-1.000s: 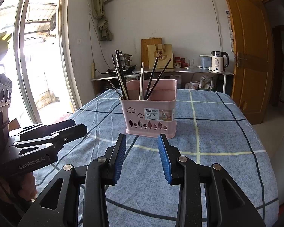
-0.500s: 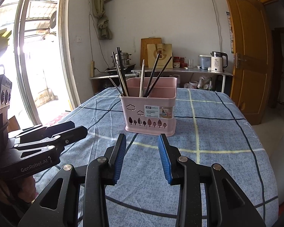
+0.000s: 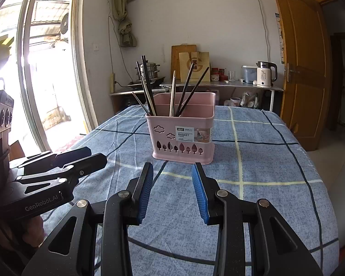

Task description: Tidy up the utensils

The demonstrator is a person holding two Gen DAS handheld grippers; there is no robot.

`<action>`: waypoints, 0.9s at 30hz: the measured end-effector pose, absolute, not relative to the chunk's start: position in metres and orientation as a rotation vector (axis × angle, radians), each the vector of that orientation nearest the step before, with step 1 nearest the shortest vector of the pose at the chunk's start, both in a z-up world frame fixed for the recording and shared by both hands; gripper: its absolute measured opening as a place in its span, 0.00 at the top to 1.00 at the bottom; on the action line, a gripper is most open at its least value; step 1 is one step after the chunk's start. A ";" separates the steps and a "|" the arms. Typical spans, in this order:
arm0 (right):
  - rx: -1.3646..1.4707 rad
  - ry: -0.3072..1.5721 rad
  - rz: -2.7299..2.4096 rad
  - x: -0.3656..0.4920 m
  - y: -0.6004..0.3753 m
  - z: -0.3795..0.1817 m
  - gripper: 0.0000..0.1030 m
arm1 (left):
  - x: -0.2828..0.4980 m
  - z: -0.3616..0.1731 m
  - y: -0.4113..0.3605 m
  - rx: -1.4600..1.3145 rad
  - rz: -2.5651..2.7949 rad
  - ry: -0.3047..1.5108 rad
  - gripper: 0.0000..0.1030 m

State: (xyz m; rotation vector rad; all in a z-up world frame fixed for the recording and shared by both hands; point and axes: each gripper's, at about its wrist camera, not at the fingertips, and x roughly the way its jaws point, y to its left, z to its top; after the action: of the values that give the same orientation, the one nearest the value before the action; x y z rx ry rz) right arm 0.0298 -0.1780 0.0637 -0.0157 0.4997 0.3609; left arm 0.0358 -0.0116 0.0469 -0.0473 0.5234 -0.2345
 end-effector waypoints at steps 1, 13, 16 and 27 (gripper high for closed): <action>-0.015 0.500 0.361 0.030 -0.178 0.063 0.65 | 0.035 0.047 -0.011 -0.047 -0.234 0.523 0.59; -0.015 0.504 0.362 0.031 -0.178 0.063 0.65 | 0.035 0.044 -0.012 -0.046 -0.234 0.532 0.59; -0.014 0.505 0.363 0.031 -0.178 0.063 0.65 | 0.035 0.044 -0.012 -0.046 -0.234 0.534 0.59; -0.014 0.505 0.363 0.031 -0.178 0.063 0.65 | 0.033 0.042 -0.012 -0.045 -0.235 0.537 0.59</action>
State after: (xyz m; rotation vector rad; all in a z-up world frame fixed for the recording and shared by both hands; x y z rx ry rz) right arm 0.0306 -0.1776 0.0631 -0.0141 0.5052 0.3631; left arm 0.0331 -0.0118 0.0420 -0.0455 0.5367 -0.2348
